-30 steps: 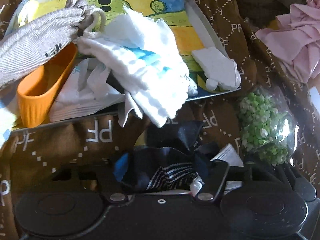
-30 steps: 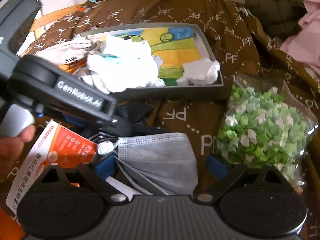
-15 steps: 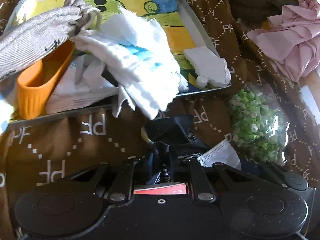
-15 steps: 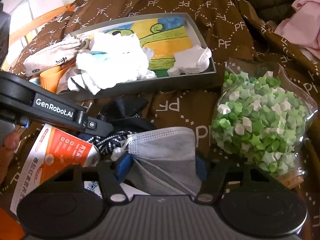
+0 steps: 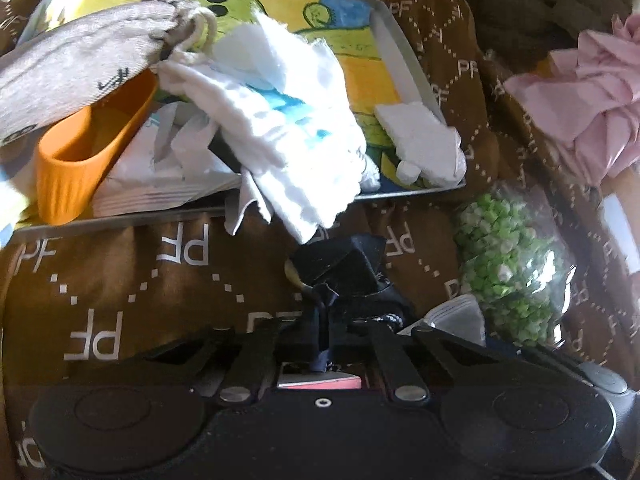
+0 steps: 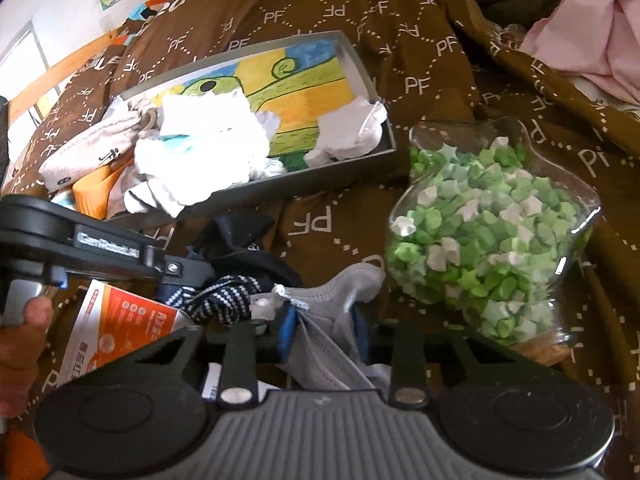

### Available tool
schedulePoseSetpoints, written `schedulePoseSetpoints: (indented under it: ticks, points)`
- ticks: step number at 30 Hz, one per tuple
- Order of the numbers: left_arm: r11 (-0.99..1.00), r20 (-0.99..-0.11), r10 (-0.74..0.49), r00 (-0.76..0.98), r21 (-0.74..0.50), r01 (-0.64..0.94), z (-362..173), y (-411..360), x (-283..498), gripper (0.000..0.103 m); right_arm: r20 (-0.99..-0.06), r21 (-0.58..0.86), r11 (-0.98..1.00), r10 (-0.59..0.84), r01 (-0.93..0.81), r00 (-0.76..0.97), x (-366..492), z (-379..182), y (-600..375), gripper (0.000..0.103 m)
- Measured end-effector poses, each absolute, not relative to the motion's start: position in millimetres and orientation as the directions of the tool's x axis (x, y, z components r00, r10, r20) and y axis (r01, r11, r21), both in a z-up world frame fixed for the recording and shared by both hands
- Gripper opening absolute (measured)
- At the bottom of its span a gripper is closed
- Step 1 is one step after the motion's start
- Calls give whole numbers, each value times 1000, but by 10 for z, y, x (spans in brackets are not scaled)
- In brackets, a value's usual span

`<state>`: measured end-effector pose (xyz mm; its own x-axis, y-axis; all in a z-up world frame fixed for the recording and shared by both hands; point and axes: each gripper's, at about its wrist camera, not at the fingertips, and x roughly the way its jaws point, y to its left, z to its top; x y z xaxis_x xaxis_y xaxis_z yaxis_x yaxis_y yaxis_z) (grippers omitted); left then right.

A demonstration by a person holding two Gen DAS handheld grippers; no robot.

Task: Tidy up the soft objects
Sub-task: 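Lift the striped cloth and face mask and carry them over the tray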

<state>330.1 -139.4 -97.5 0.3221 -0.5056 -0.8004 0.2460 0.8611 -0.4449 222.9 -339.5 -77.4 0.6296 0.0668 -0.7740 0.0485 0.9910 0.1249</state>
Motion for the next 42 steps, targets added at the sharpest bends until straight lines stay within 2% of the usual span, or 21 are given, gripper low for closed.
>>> schedulePoseSetpoints:
  ticks: [5,9,16,21,28,42]
  points:
    - [847,-770,-531,354,-479,228,-867,-1325,3223,2,-772,135,989,66,61,632,2210,-769,-3420,22]
    - [851,-760,-526,383,-467,242,-753,-1314,3120,2,-760,216,971,101,103,642,2157,-727,-3573,14]
    - [847,-724,-532,439,-465,258,-489,-1270,2967,2,-711,362,920,167,152,683,2056,-648,-3838,11]
    - [851,-710,-525,470,-443,282,-254,-1291,2894,2,-631,486,862,236,140,739,1970,-563,-3986,11]
    - [854,-690,-520,503,-427,298,5,-1332,2821,2,-516,575,813,274,91,812,1892,-447,-4081,12]
    - [832,-557,-537,633,-471,292,427,-1458,3114,2,-261,595,803,219,-22,940,2124,-266,-4074,12]
